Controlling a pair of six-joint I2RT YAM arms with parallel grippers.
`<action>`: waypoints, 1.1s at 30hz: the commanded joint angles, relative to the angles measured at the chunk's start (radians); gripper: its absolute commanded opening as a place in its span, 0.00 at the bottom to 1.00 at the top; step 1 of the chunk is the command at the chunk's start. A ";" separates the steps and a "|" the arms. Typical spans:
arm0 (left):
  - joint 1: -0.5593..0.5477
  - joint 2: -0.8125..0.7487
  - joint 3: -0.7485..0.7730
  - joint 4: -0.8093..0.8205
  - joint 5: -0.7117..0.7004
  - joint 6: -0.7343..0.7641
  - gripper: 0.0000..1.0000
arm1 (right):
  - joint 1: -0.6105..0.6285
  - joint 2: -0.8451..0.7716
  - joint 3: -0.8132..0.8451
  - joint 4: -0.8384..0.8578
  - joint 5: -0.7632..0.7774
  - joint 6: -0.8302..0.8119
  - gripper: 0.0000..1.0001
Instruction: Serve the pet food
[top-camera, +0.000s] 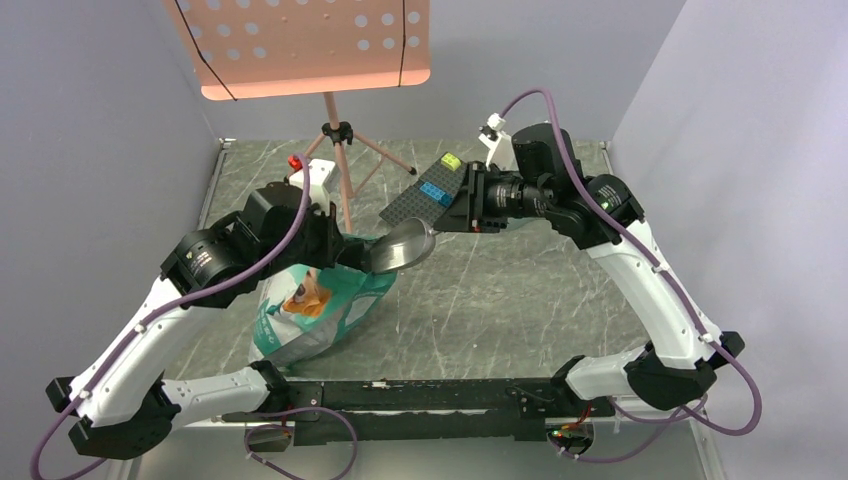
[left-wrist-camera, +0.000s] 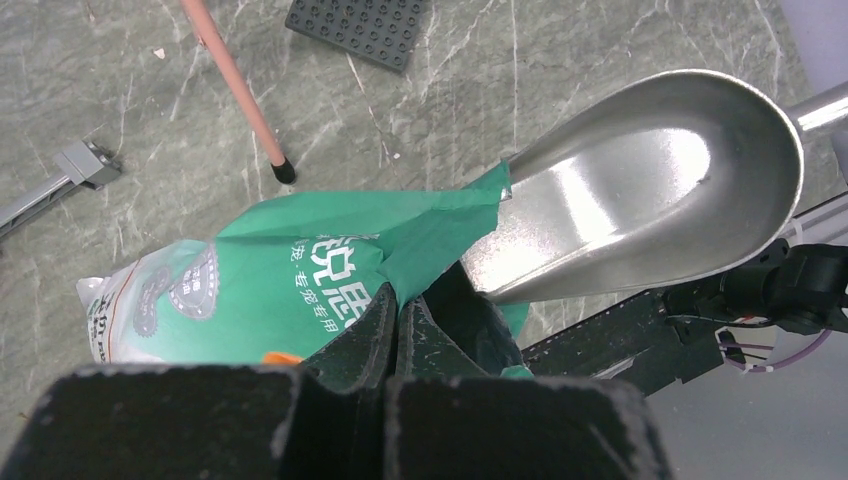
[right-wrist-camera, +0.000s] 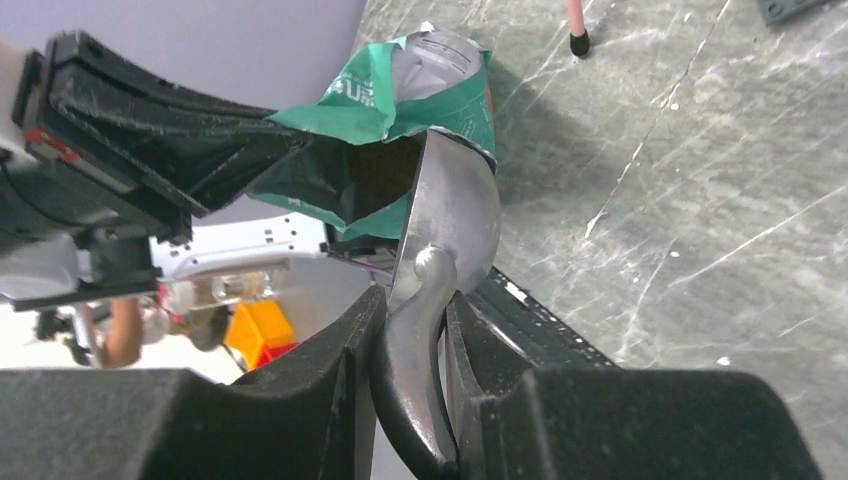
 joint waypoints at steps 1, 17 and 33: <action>-0.006 -0.045 0.032 0.160 0.053 -0.013 0.00 | -0.057 -0.024 -0.007 0.138 -0.019 0.178 0.00; -0.005 -0.047 0.014 0.211 0.048 0.002 0.00 | -0.043 -0.032 -0.080 0.290 -0.074 0.266 0.00; -0.006 -0.073 -0.028 0.353 0.105 -0.035 0.00 | 0.248 0.038 -0.211 0.243 0.498 0.022 0.00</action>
